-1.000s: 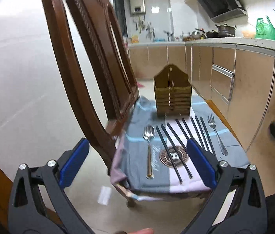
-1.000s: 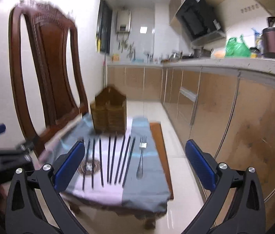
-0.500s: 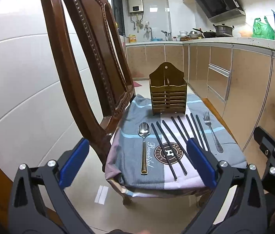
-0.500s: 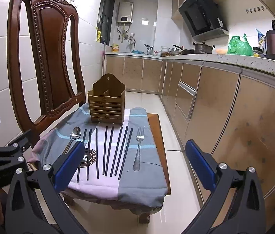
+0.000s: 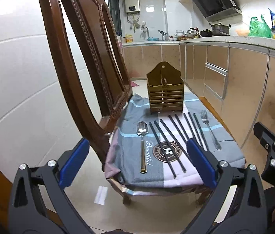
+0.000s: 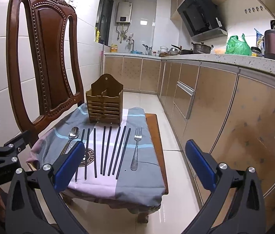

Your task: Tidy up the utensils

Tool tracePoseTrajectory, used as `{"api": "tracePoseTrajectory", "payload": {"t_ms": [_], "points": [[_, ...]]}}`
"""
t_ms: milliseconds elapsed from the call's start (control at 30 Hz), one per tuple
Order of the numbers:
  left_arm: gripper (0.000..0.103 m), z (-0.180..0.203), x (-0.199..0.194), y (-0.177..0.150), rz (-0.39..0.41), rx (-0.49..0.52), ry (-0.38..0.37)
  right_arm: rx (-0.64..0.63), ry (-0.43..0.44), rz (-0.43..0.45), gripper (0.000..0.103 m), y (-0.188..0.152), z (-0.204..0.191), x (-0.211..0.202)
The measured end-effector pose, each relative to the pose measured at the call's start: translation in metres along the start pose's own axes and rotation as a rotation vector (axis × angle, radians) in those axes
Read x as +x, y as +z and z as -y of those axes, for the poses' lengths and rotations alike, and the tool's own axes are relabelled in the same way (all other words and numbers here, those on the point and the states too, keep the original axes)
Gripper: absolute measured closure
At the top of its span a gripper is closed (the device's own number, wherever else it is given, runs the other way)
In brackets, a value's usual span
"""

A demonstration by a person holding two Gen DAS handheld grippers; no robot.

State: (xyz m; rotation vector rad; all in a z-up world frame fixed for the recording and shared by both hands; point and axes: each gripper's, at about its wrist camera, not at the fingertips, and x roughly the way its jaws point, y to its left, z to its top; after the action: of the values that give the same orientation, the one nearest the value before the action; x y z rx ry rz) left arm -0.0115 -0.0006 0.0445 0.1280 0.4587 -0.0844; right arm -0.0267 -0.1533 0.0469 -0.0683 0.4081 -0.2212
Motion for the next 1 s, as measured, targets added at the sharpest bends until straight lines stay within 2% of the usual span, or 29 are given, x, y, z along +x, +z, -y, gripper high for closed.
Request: {"api": "tracePoseTrajectory", "payload": {"t_ms": [367,567,767,933,1000], "points": [[0.004,0.001,0.001,0.001,-0.006,0.015,0.022,0.003,0.037,0.003,0.003,-0.001,0.002,-0.002],[0.004,-0.005,0.005,0.002,-0.032,-0.011,-0.007,0.018,0.051,0.001,0.003,-0.002,0.007,-0.002],[0.004,0.0,-0.004,0.005,-0.029,0.025,-0.003,0.01,0.041,0.001,0.003,0.0,0.011,-0.006],[0.004,-0.005,-0.029,0.016,0.008,0.021,0.013,0.005,0.025,0.034,0.003,0.014,0.02,-0.032],[0.004,-0.01,-0.045,0.022,0.036,0.012,0.018,0.015,0.028,0.08,0.003,0.023,0.028,-0.054]]}}
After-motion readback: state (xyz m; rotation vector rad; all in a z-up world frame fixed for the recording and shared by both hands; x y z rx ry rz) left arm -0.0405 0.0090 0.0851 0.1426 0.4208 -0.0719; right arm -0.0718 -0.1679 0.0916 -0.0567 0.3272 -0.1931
